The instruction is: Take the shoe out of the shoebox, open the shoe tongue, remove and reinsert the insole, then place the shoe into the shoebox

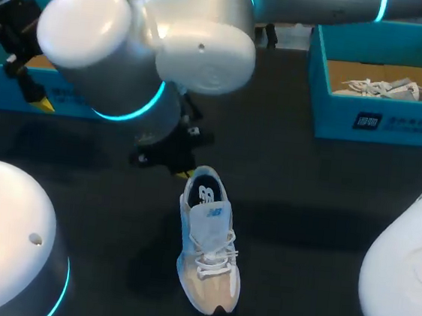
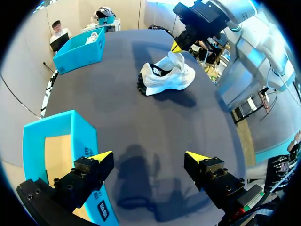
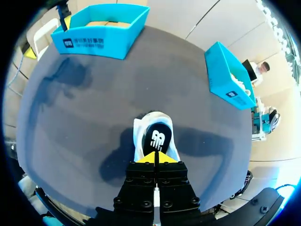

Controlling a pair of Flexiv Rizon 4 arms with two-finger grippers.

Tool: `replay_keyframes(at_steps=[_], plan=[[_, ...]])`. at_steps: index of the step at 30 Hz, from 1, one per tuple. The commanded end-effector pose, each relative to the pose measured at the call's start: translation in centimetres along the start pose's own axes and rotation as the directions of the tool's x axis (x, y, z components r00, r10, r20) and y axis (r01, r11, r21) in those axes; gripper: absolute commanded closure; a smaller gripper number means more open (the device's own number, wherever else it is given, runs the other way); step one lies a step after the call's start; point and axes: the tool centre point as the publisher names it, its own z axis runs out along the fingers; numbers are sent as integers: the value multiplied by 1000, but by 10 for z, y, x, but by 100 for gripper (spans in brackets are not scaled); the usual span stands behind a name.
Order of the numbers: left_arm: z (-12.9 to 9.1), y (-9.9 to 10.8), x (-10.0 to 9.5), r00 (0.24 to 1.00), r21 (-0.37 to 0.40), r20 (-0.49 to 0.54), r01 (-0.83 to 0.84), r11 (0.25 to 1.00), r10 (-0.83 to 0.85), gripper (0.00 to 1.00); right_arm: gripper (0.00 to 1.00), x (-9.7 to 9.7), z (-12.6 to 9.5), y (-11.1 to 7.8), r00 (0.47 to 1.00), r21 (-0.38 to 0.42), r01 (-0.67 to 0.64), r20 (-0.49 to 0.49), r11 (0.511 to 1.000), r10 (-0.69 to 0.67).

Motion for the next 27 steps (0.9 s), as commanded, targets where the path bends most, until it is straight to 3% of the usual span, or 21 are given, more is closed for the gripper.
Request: replay_keyframes(at_steps=[1, 8, 14, 20, 27], plan=[[7, 1, -12, 1000, -11, -5, -30, 999, 30, 0, 100, -6, 3, -9, 999, -33, -41, -30, 999, 40], [7, 16, -40, 994, -46, -32, -107, 993, 106, 0, 100, -6, 3, -9, 999, -33, -41, -30, 999, 40], [-4, 24, -59, 996, -62, 4, -94, 994, 94, 0, 100, -5, 26, -14, 998, -35, -52, -28, 998, 51], [-20, 28, -54, 992, -42, 38, -122, 992, 123, 0, 100, -2, 38, -17, 999, -26, -43, -27, 999, 42], [-20, 28, -54, 992, -42, 38, -122, 992, 123, 0, 100, -2, 38, -17, 999, -26, -43, -27, 999, 42]])
